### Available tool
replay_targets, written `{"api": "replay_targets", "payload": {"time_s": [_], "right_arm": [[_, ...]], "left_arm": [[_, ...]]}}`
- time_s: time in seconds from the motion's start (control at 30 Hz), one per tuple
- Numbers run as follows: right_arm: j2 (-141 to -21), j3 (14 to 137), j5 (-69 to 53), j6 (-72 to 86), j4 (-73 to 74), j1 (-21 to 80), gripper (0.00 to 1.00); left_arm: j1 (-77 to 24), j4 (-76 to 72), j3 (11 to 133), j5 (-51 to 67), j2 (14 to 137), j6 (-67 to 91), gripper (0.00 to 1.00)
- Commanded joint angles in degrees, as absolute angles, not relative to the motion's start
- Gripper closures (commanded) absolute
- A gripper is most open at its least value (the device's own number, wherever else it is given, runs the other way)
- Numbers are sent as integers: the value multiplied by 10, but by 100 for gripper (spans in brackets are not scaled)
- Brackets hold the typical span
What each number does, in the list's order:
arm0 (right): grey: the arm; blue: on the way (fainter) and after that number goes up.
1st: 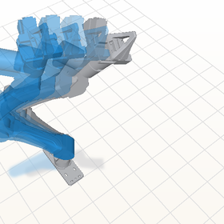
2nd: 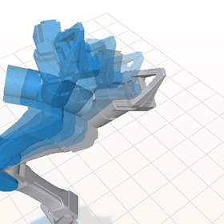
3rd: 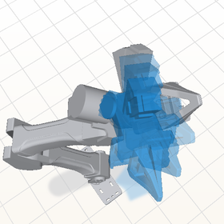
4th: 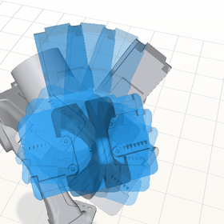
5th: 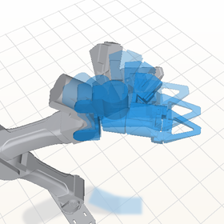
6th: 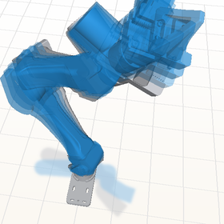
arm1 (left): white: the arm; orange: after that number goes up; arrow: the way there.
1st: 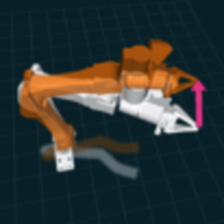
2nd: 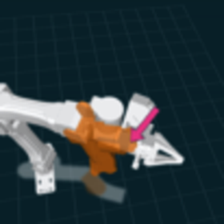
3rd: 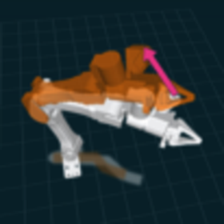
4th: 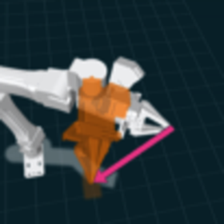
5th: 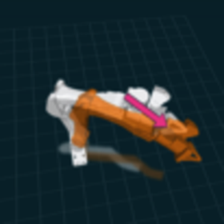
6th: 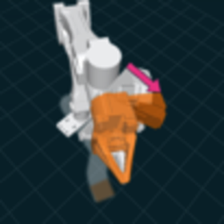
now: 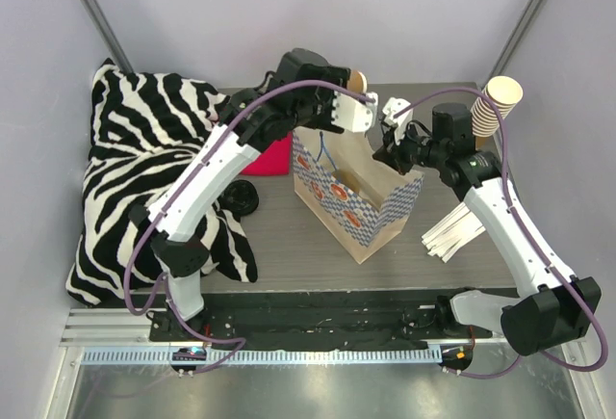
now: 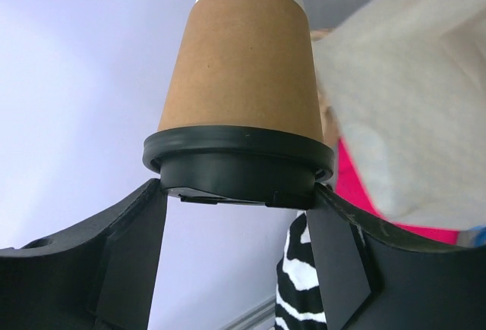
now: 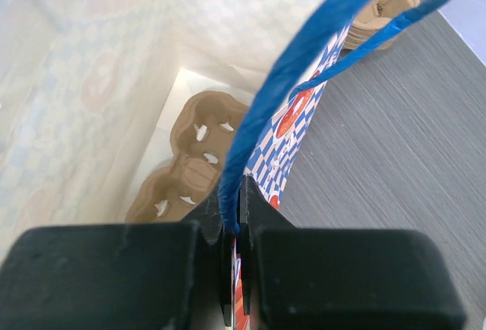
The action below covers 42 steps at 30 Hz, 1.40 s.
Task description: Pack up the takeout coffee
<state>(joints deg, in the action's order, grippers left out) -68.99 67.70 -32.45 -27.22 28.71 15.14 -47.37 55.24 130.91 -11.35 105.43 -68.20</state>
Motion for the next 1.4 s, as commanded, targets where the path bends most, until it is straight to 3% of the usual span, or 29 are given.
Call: {"api": "replay_targets", "payload": {"time_s": [0.0, 0.27, 0.57, 0.77, 0.9, 1.03, 1.2, 1.37], "right_arm": [[-693, 680, -313, -296, 271, 142, 99], [-702, 700, -316, -295, 263, 142, 99], [-714, 727, -284, -325, 266, 112, 99], [-729, 744, -273, -336, 270, 103, 99], [-731, 748, -268, -340, 270, 98, 99], [-724, 746, -264, -356, 277, 84, 99], [-702, 737, -260, -374, 292, 76, 99], [-684, 727, -258, -382, 305, 75, 99]], "left_arm": [[-448, 524, 1383, -119, 1058, -613, 97], [-428, 504, 1395, -141, 1041, -507, 96], [-323, 777, 1411, -72, 1017, -354, 96], [-282, 953, 1287, -15, 985, -318, 97], [-285, 954, 1139, -4, 972, -281, 96], [-283, 954, 1092, 0, 1024, -221, 96], [-284, 953, 1122, 65, 1109, -137, 95], [-289, 947, 1137, 50, 1178, -108, 89]]}}
